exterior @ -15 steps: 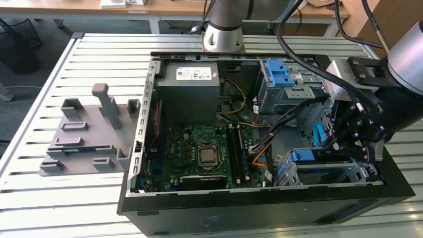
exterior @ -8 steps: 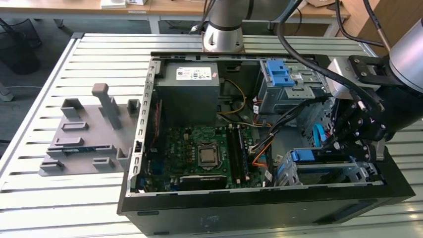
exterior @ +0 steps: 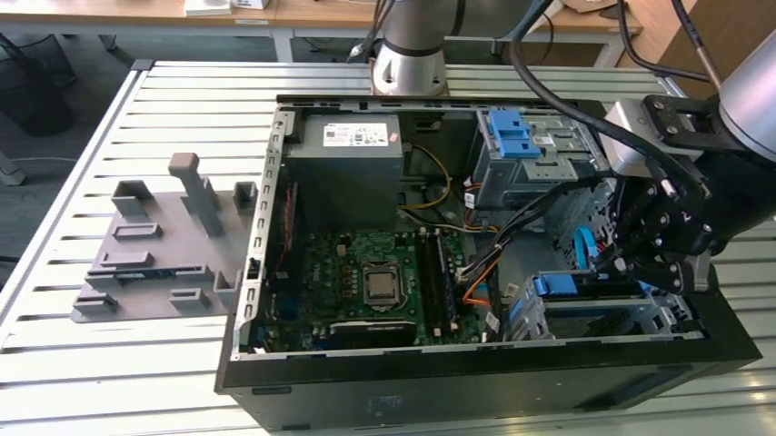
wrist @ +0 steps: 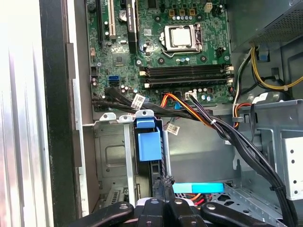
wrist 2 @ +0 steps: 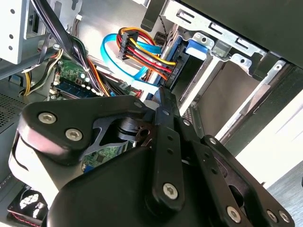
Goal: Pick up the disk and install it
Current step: 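Insert the second disk wire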
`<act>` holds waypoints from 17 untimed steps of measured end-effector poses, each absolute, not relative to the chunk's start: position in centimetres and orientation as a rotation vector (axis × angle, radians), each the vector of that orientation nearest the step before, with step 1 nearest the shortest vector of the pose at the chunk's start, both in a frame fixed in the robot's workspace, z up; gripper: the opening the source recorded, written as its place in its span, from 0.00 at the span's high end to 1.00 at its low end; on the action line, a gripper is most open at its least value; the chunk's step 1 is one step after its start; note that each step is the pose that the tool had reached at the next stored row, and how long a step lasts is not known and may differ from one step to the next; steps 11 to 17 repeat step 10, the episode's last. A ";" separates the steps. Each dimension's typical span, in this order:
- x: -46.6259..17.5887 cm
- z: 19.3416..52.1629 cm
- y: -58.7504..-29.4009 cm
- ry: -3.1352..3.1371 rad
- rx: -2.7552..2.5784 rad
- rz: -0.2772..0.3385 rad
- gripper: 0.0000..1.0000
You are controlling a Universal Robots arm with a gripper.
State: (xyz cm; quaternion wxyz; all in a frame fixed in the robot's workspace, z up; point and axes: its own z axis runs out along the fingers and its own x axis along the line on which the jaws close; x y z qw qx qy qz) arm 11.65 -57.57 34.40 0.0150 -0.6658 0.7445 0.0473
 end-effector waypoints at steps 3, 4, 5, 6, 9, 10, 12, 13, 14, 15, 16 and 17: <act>11.6 34.4 -57.6 2.317 -2.072 0.147 0.89; 11.6 34.4 -57.6 2.317 -2.072 0.147 0.89; 11.6 34.4 -57.6 2.317 -2.072 0.147 0.89; 11.6 34.4 -57.6 2.317 -2.072 0.147 0.89; 11.6 34.4 -57.6 2.317 -2.072 0.147 0.89; 11.6 34.4 -57.6 2.317 -2.072 0.147 0.89; 11.6 34.4 -57.6 2.317 -2.072 0.147 0.89; 11.6 34.4 -57.6 2.317 -2.072 0.147 0.89; 11.6 34.4 -57.6 2.317 -2.072 0.147 0.89; 11.6 34.4 -57.6 2.317 -2.072 0.147 0.89; 11.6 34.4 -57.6 2.317 -2.072 0.147 0.89; 11.6 34.4 -57.6 2.317 -2.072 0.147 0.89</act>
